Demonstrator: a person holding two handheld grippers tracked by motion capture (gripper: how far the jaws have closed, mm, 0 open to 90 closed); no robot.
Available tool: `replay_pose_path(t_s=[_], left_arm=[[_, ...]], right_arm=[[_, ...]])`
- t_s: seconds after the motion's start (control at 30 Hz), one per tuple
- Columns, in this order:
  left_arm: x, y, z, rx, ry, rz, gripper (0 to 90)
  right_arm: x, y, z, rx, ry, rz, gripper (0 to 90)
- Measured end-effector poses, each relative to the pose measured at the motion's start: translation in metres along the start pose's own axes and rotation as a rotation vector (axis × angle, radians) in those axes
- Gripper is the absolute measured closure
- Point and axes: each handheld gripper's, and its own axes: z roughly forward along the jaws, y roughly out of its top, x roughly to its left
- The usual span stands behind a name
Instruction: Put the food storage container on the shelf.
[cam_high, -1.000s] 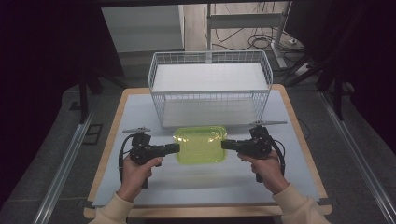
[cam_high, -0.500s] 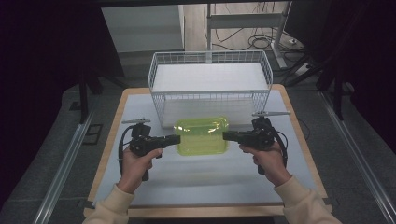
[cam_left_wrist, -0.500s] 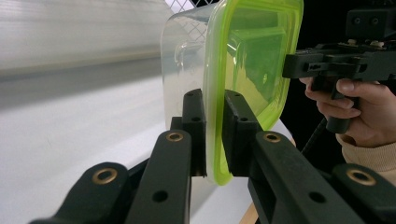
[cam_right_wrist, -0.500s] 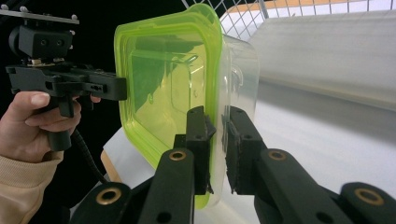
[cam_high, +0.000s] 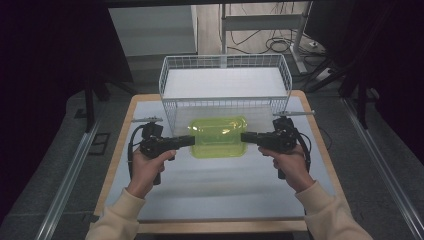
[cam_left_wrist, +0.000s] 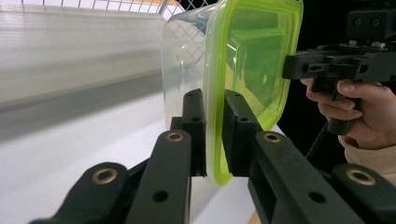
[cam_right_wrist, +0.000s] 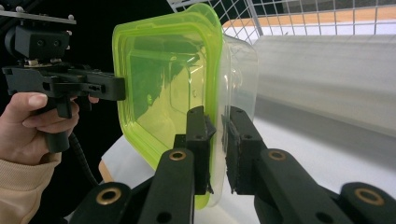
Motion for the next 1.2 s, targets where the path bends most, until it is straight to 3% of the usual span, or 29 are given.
replay_pose_path(t_s=[0.23, 1.2], left_arm=[[-0.002, 0.013, 0.001, 0.002, 0.007, 0.012, 81.4], [-0.012, 0.059, 0.001, -0.012, -0.003, 0.045, 81.4]], right_arm=[[-0.002, 0.009, -0.001, -0.005, 0.001, 0.011, 80.9], [0.002, 0.051, -0.015, -0.045, -0.024, -0.021, 80.9]])
